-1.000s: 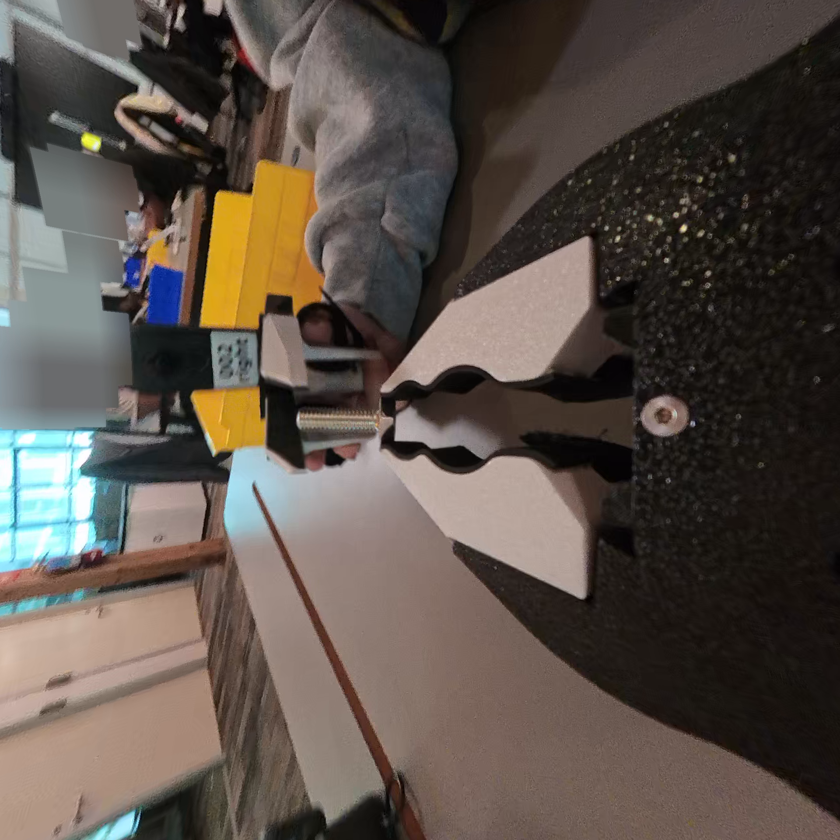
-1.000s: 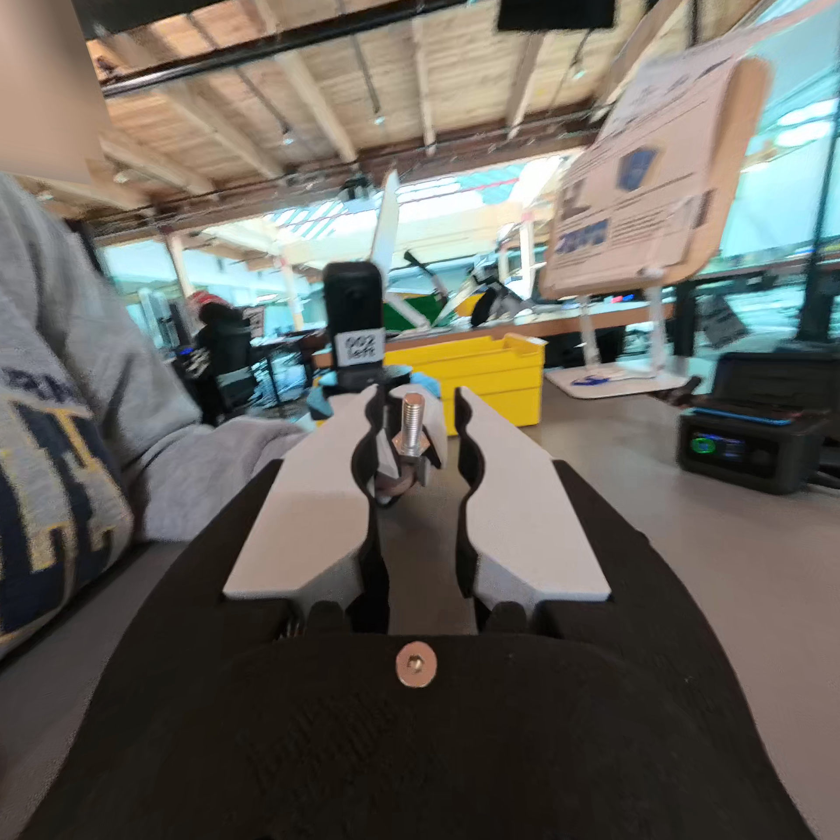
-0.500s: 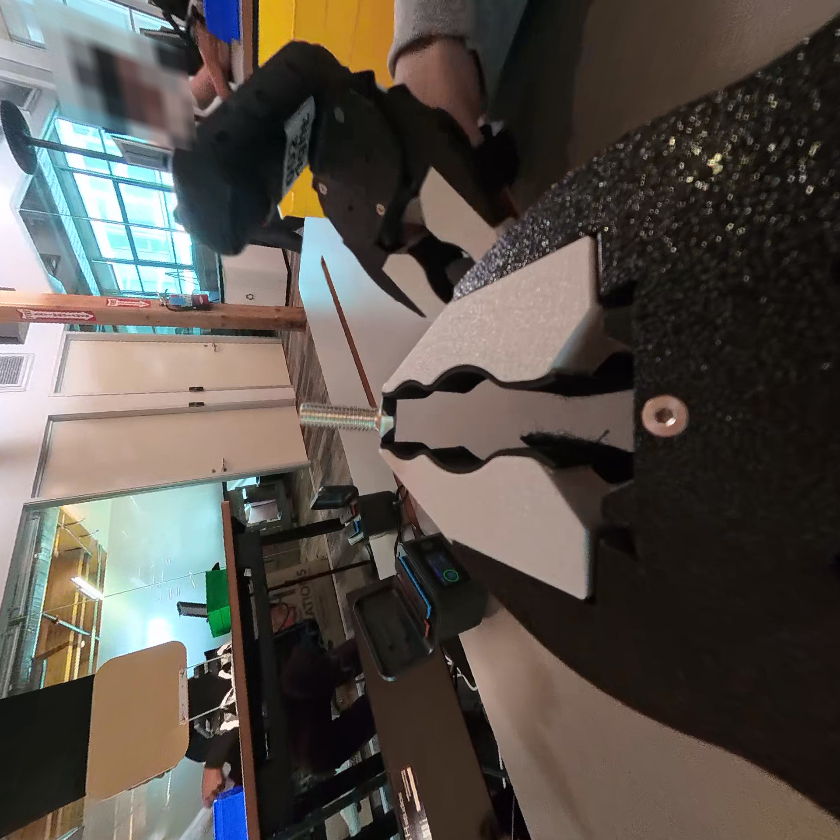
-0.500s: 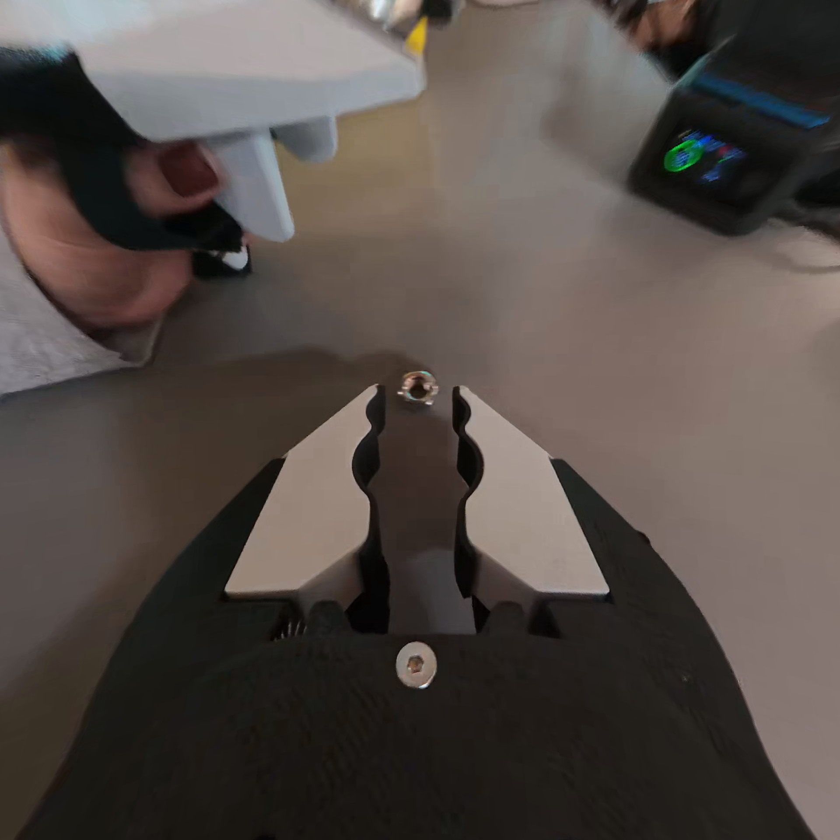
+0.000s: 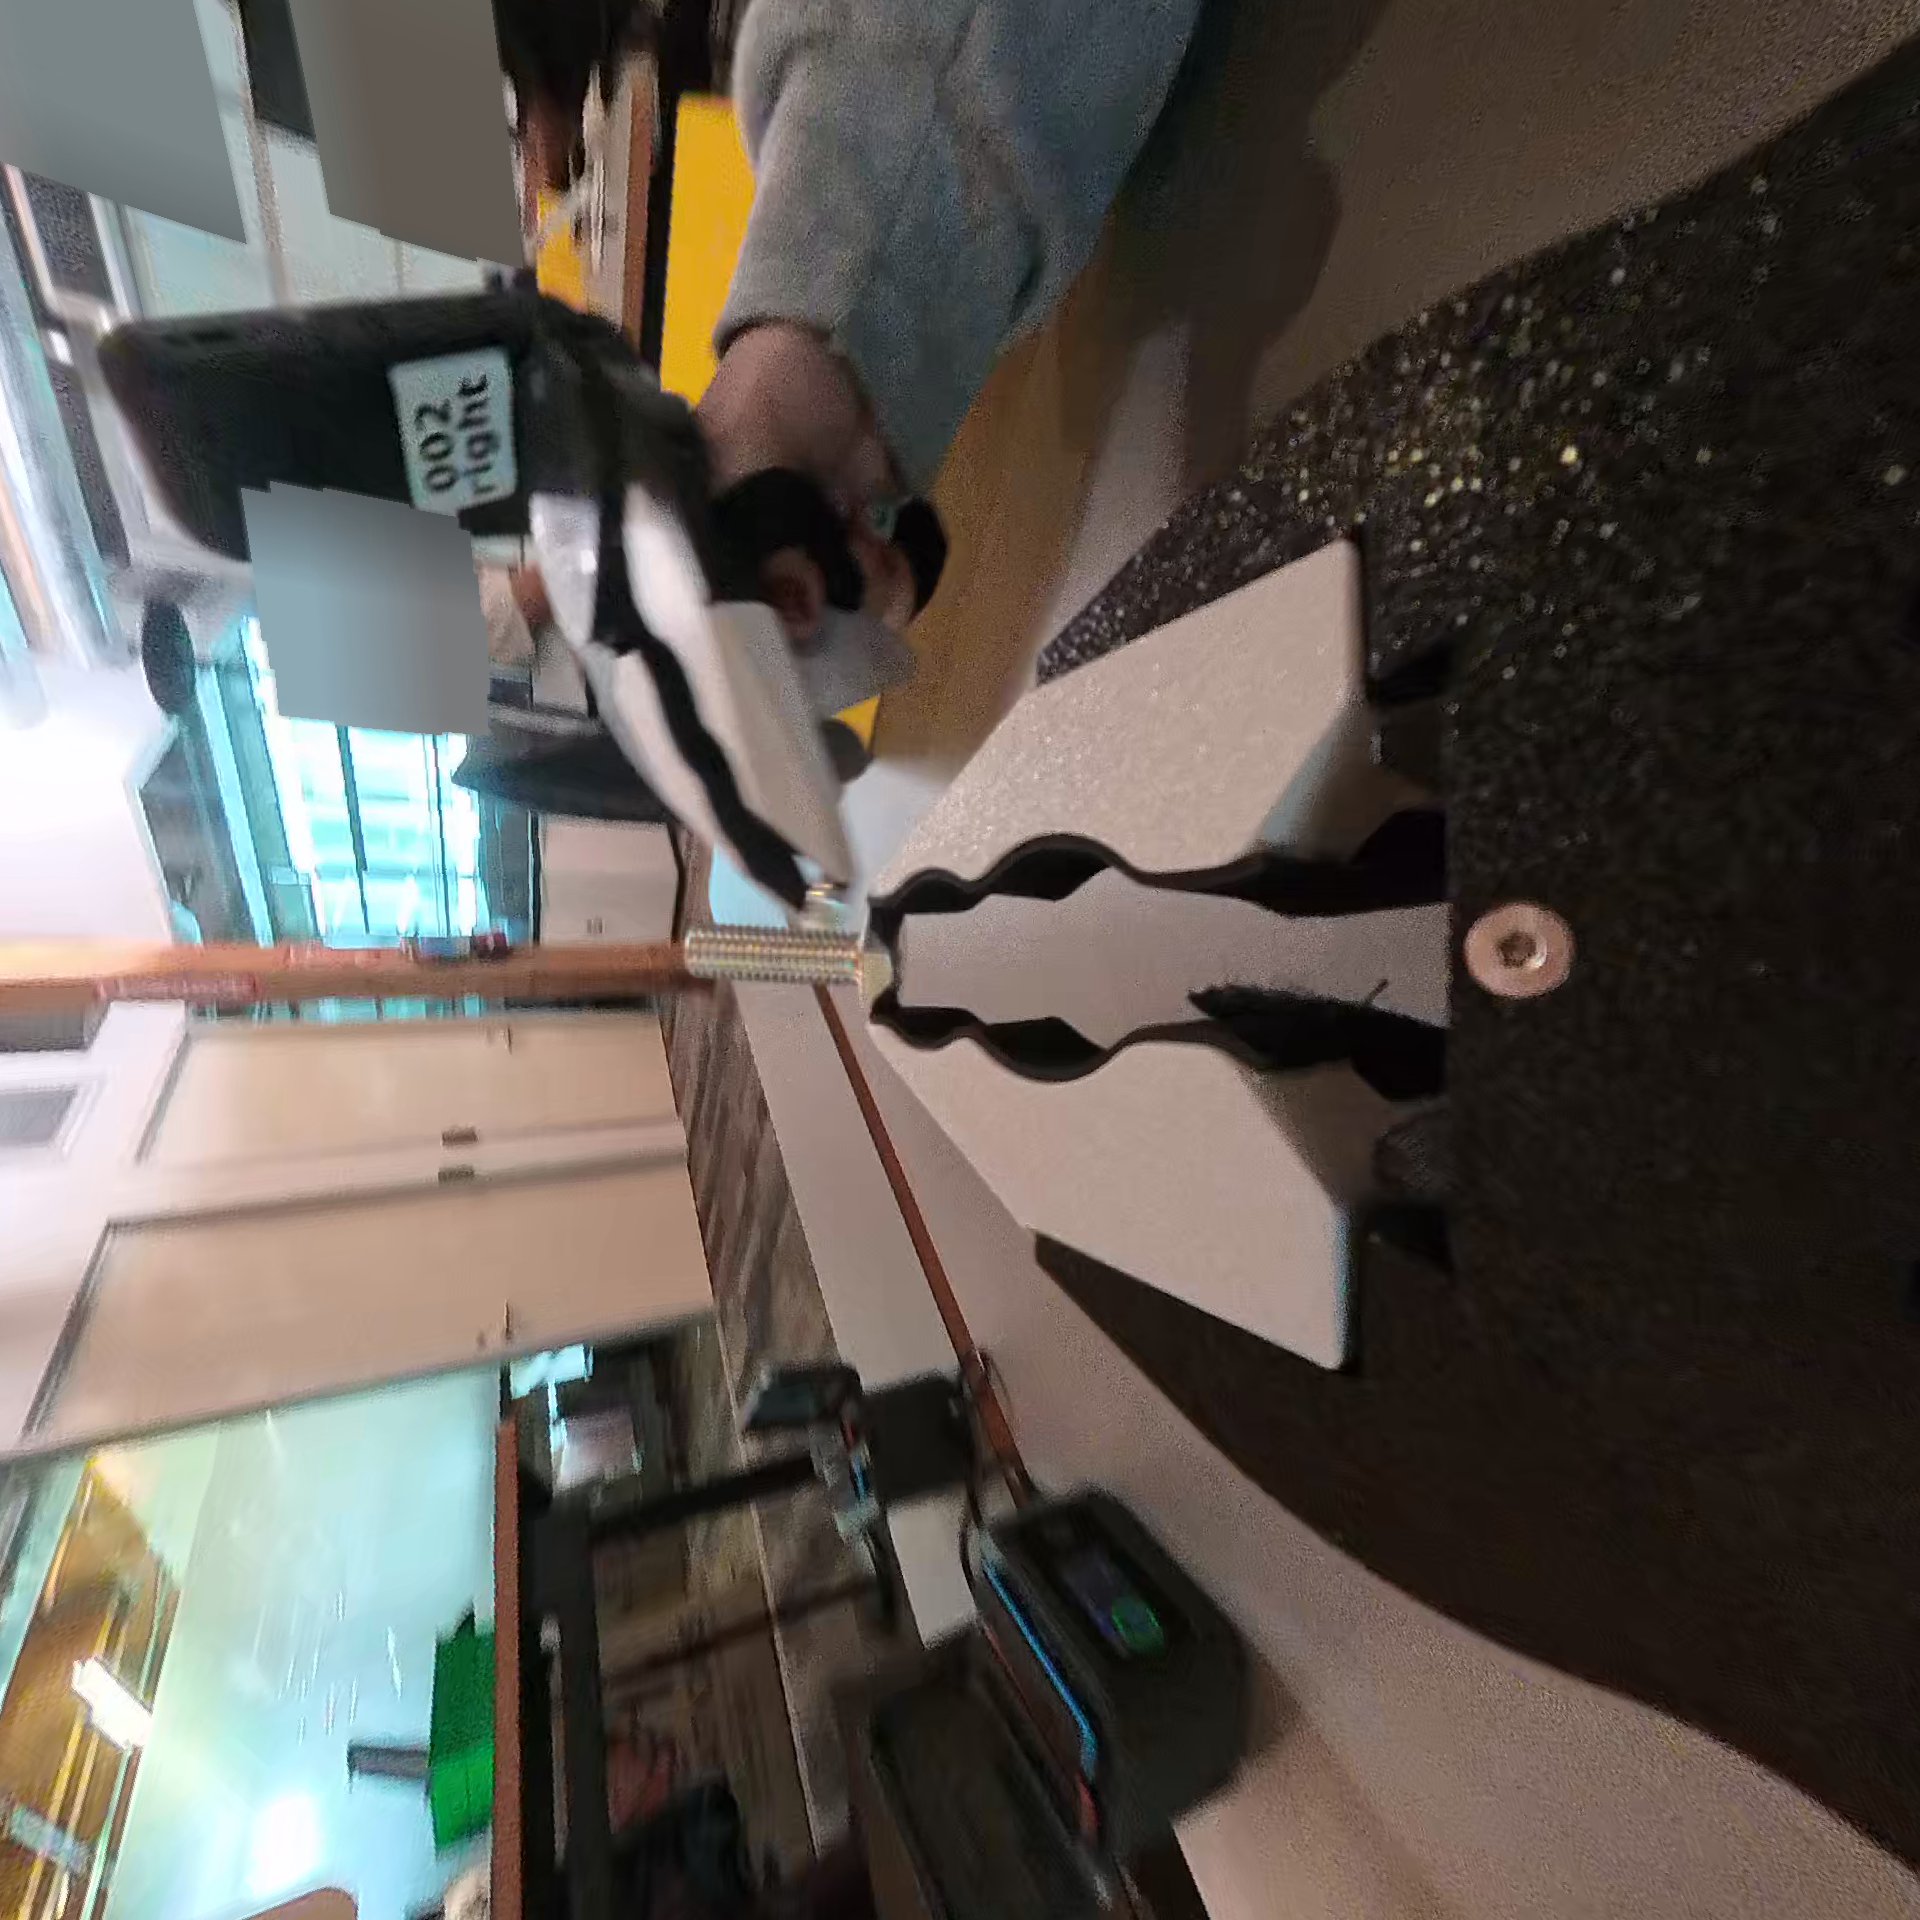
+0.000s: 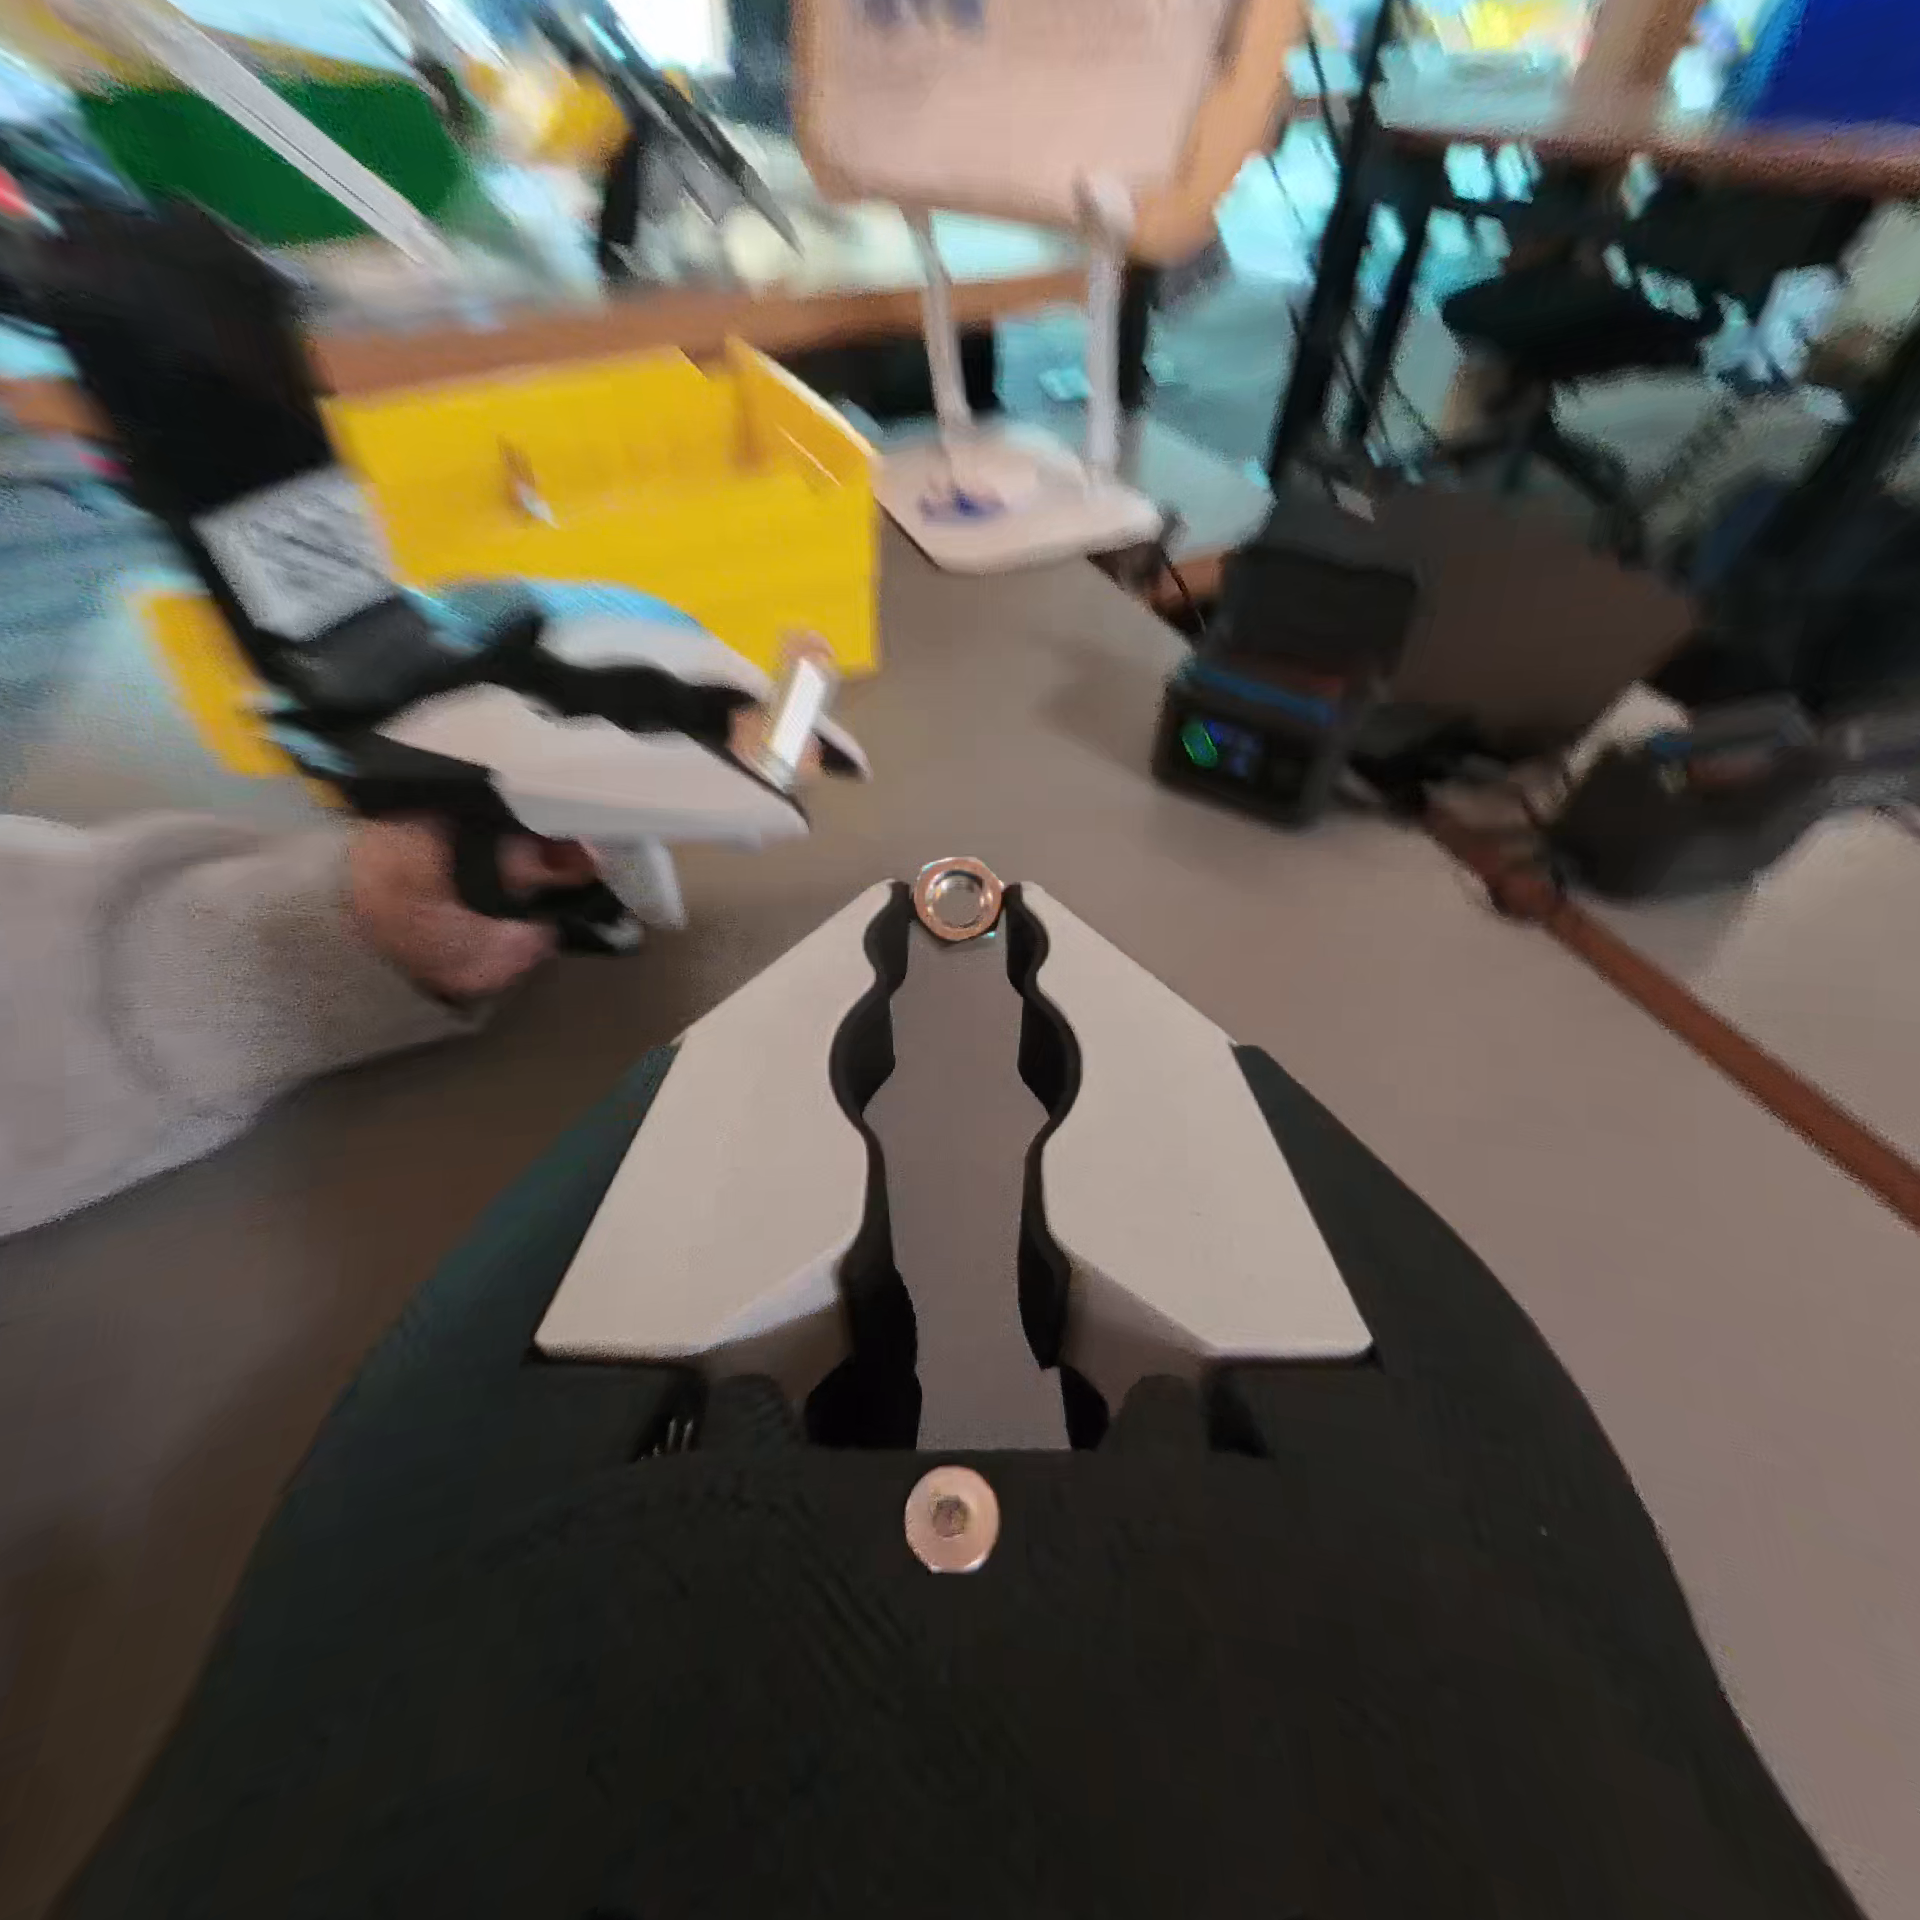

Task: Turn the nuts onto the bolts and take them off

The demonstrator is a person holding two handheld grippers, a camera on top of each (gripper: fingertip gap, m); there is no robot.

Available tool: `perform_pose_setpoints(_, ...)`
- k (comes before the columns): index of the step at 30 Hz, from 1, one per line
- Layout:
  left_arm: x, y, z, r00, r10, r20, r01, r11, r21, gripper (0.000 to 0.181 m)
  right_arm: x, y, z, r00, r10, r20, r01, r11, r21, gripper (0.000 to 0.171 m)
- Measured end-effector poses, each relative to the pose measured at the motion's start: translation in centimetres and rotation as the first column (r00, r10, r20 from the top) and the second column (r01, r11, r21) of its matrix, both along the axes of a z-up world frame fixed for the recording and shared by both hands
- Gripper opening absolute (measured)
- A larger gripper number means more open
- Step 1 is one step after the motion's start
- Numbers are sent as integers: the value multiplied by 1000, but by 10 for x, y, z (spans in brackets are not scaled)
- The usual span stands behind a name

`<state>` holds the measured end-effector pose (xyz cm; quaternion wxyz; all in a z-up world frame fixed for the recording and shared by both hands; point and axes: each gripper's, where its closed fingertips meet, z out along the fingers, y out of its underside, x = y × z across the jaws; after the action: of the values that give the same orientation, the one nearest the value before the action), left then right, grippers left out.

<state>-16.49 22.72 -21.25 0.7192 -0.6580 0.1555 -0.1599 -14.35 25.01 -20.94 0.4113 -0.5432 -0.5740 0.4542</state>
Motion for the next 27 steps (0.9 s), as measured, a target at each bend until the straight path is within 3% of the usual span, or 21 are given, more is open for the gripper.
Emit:
perform_pose_setpoints(1,11,-3,2,998,-57,4,57,998,10,16,8,-13,19,995,72,-64,-72,997,-3,17)
perform_pose_setpoints(4,44,-14,6,968,-246,45,245,969,16,16,28,-42,51,969,213,-128,-213,977,9,16)
perform_pose_setpoints(10,79,-34,15,848,-505,161,504,862,52,15,42,-61,51,953,301,18,-302,951,62,17)
perform_pose_setpoints(18,95,-52,21,774,-613,158,612,789,61,16,58,-78,50,894,424,145,-431,902,26,16)
perform_pose_setpoints(27,100,-52,23,729,-645,229,646,759,84,16,60,-76,52,899,418,133,-421,907,-5,17)
